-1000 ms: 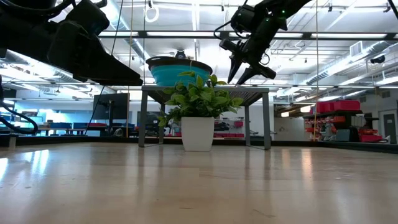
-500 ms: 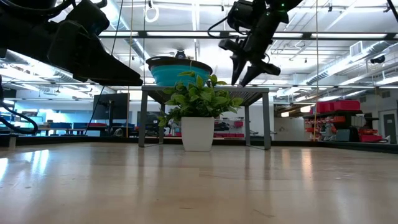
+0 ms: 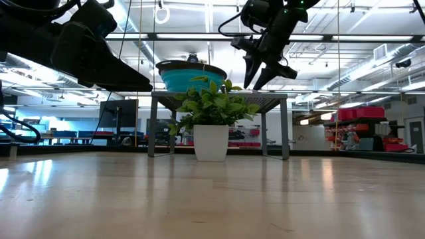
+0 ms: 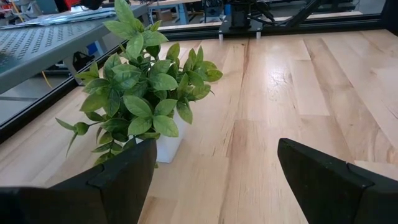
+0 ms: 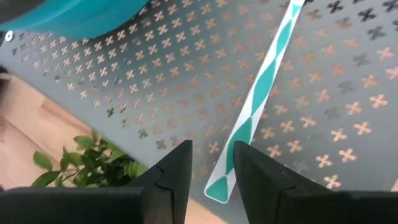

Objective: Pick & Place Fruit
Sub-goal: Put the blue knife on the shelf, then return to Home Position

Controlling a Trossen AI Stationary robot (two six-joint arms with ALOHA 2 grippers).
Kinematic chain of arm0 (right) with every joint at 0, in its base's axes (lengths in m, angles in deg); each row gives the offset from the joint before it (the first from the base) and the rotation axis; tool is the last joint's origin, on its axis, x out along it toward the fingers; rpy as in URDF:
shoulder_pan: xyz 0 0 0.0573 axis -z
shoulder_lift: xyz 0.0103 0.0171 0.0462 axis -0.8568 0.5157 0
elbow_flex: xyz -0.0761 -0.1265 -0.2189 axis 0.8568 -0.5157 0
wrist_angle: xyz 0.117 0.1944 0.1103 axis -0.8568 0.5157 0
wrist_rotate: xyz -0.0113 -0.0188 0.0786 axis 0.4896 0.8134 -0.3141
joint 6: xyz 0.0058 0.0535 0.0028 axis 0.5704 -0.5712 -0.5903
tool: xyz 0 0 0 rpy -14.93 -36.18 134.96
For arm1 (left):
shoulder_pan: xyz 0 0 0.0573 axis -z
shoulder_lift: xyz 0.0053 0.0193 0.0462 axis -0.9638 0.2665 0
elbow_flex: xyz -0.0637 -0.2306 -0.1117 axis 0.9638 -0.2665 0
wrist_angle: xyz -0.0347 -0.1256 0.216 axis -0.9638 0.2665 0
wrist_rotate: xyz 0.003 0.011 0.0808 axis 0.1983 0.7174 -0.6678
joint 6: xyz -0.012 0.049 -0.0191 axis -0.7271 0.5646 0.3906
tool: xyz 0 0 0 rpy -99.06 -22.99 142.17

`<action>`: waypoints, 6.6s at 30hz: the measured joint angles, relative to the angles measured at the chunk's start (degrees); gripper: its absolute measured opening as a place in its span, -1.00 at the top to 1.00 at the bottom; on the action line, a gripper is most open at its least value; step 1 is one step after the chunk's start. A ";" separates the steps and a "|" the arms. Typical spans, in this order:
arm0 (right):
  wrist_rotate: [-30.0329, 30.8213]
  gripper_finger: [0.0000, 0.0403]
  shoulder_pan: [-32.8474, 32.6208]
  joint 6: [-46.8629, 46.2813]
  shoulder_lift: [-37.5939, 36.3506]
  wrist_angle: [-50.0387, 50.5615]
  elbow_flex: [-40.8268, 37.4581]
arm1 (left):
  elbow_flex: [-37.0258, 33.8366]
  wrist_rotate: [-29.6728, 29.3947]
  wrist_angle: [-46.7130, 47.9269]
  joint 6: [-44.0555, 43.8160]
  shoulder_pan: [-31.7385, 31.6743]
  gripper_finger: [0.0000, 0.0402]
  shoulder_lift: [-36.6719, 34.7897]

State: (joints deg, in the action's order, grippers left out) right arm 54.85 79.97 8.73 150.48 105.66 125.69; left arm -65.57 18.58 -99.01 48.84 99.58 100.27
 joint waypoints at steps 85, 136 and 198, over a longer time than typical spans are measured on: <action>25.10 0.37 -36.51 30.78 -27.62 -16.51 -20.25 | 9.57 11.06 0.67 3.82 -7.92 -0.12 -12.67; 6.83 0.96 -32.43 43.47 -77.35 -47.89 -70.50 | -12.31 26.19 20.16 4.23 -17.90 0.98 -59.78; 3.66 0.96 -25.53 45.44 -85.53 -48.06 -81.29 | -16.30 26.74 33.38 8.33 -17.90 0.89 -70.77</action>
State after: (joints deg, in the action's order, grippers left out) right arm 58.51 54.44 54.17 64.96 57.60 44.41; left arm -81.87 45.33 -65.63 57.17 81.68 29.50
